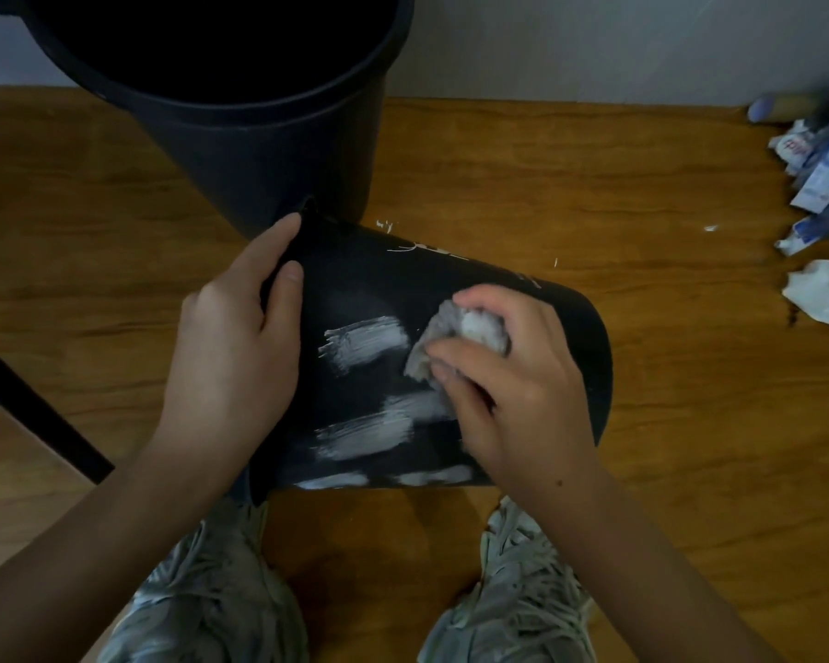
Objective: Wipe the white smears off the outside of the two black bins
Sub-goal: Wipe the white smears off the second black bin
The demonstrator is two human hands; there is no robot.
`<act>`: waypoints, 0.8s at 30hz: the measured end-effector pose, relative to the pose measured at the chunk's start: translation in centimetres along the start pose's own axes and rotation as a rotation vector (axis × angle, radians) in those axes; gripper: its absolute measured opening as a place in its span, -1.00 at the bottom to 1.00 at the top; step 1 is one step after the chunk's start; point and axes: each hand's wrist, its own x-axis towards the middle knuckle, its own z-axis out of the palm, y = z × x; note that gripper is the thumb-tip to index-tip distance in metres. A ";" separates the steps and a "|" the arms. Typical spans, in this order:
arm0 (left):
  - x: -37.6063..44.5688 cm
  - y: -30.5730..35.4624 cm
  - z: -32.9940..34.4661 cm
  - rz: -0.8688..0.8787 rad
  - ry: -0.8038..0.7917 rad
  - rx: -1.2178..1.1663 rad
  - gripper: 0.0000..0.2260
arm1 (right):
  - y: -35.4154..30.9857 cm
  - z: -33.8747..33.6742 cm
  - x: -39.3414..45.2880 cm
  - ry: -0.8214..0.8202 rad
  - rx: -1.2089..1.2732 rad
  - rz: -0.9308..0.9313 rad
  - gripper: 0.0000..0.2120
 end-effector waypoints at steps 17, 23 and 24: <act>-0.2 -0.6 0.0 -0.009 0.012 -0.050 -0.66 | 0.4 1.1 1.2 0.053 0.054 0.124 -0.84; 0.4 -0.3 0.2 -0.009 0.014 -0.052 -0.66 | 3.0 -0.4 -1.2 0.144 -0.012 0.226 -0.86; 0.4 -0.2 0.2 -0.011 0.019 -0.050 -0.66 | 2.9 -0.2 -0.9 0.151 -0.026 0.232 -0.87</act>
